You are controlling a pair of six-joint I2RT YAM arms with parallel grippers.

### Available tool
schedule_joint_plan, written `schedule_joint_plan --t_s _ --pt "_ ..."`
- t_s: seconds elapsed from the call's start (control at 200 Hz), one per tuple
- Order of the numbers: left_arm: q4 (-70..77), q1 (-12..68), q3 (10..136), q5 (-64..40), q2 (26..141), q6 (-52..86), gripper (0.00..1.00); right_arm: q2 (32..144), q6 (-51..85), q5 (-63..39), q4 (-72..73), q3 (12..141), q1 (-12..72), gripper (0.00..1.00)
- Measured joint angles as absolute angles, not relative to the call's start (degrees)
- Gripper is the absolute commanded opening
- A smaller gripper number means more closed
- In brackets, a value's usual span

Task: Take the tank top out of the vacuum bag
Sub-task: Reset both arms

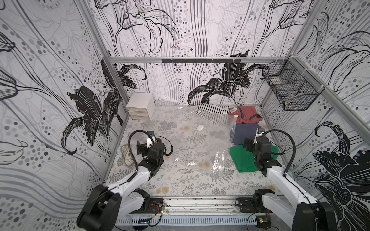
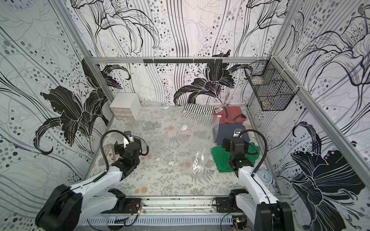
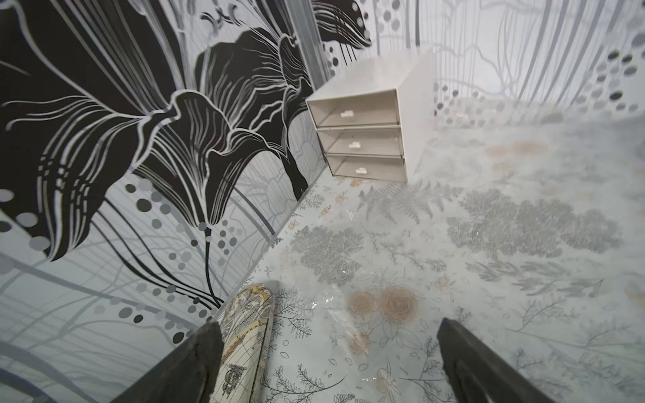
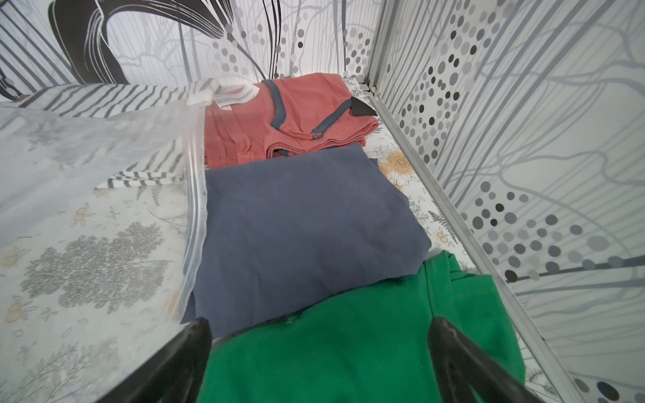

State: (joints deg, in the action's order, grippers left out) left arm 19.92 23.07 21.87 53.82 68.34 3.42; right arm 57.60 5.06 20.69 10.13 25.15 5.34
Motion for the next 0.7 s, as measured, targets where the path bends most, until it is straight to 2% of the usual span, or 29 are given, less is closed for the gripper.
schedule_joint_plan --t_s 0.16,0.491,0.701 --pt "36.1 16.9 18.9 49.6 78.5 -0.3 0.99 64.3 4.9 20.1 17.3 24.7 0.6 1.00" --pt "51.4 3.2 16.9 34.4 81.9 3.0 0.99 72.8 3.8 17.2 27.2 23.4 -0.8 0.99" --pt "61.8 3.7 10.9 27.4 83.4 3.1 0.99 69.1 3.8 14.3 33.2 15.8 -0.8 0.97"
